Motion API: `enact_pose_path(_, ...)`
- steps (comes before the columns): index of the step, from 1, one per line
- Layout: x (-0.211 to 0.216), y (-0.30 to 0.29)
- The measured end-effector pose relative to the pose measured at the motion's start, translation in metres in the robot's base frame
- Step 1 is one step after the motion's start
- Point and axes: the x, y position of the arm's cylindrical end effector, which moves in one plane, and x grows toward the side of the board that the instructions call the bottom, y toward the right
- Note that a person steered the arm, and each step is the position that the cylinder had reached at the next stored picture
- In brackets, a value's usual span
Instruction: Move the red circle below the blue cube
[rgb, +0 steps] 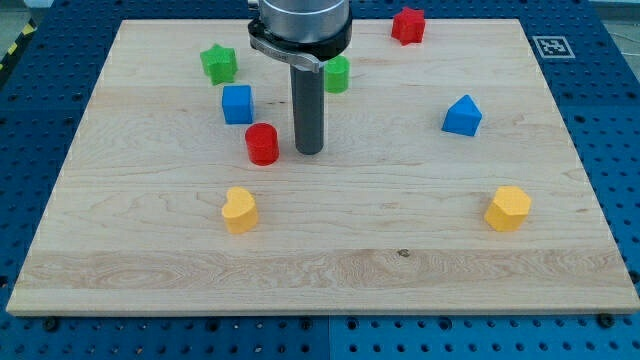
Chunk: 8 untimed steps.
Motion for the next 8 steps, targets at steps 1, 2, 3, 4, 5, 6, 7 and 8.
enact_pose_path(1,0.017,0.005)
enact_pose_path(2,0.015,-0.001)
enact_pose_path(3,0.009,-0.034)
enact_pose_path(4,-0.002,-0.04)
enact_pose_path(5,-0.004,-0.048)
enact_pose_path(6,-0.002,-0.055)
enact_pose_path(7,-0.002,-0.062)
enact_pose_path(8,0.008,-0.061)
